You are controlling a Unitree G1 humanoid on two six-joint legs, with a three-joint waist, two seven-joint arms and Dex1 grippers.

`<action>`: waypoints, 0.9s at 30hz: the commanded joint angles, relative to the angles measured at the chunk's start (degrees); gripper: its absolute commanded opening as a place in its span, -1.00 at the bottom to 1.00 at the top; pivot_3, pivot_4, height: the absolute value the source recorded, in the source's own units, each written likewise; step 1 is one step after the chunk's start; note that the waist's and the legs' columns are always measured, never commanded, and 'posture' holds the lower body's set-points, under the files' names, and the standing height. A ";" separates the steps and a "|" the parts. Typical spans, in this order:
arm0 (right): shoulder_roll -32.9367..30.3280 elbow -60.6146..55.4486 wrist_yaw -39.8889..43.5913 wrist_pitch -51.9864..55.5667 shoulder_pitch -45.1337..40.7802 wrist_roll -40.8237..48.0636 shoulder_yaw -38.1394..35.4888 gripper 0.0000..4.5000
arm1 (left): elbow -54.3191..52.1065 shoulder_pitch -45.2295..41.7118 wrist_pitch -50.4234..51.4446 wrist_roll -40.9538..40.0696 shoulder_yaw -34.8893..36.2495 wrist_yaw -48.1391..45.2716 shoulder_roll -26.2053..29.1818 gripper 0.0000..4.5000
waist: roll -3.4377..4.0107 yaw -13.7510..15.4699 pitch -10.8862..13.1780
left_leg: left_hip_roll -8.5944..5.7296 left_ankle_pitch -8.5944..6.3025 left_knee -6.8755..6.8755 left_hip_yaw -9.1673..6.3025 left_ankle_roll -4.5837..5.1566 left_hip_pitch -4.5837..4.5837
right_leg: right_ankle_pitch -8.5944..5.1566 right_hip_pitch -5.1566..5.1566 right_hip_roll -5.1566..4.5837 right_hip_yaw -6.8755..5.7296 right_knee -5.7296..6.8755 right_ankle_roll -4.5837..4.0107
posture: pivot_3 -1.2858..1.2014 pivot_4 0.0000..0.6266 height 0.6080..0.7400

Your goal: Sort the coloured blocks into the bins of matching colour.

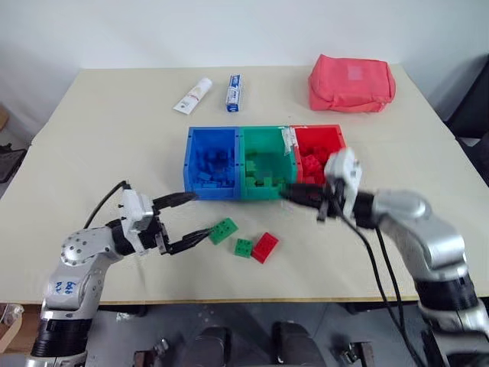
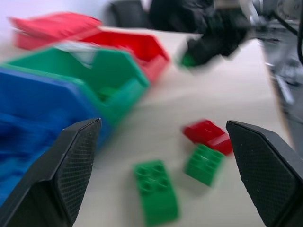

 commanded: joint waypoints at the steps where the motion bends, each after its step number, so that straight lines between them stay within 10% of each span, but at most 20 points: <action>1: 3.53 9.48 -3.68 -0.17 -7.00 -2.54 0.31 -0.80 | -1.65 1.55 -0.48 -0.78 2.26 1.08 0.32 1.00 | 0.00 -0.03 0.00 | -0.01 -0.01 -0.03 0.00 0.01 -0.01 | 0.00 -0.03 0.00 0.00 0.00 0.00 | 0.03 -0.52 1.00; 6: 7.23 22.48 -3.10 -5.03 -15.22 -7.67 3.48 -0.80 | -1.91 2.54 -0.79 -0.27 3.49 1.48 1.01 1.00 | 0.00 -0.07 0.00 | -0.10 -0.06 -0.02 -0.03 0.09 -0.12 | 0.00 -0.12 -0.08 -0.05 -0.01 0.00 | 0.03 -0.52 1.00; 17: 0.78 15.77 11.91 -17.51 -6.45 -6.20 1.36 0.92 | -2.23 3.23 -0.28 -1.08 3.03 0.60 1.46 1.00 | 0.00 0.18 0.00 | -0.13 -0.03 0.19 0.09 0.07 -0.71 | 0.00 -0.90 -0.07 -0.10 0.53 0.00 | 0.03 -0.52 1.00; 27: -16.10 12.84 29.49 -31.82 15.36 -6.26 -3.87 0.98 | 3.28 0.80 -3.92 3.10 -3.32 -11.73 7.27 1.00 | 0.01 -0.19 0.00 | -0.08 0.05 0.20 0.40 0.05 -0.56 | 0.01 -0.81 -0.06 -0.10 0.41 0.01 | 0.03 -0.52 1.00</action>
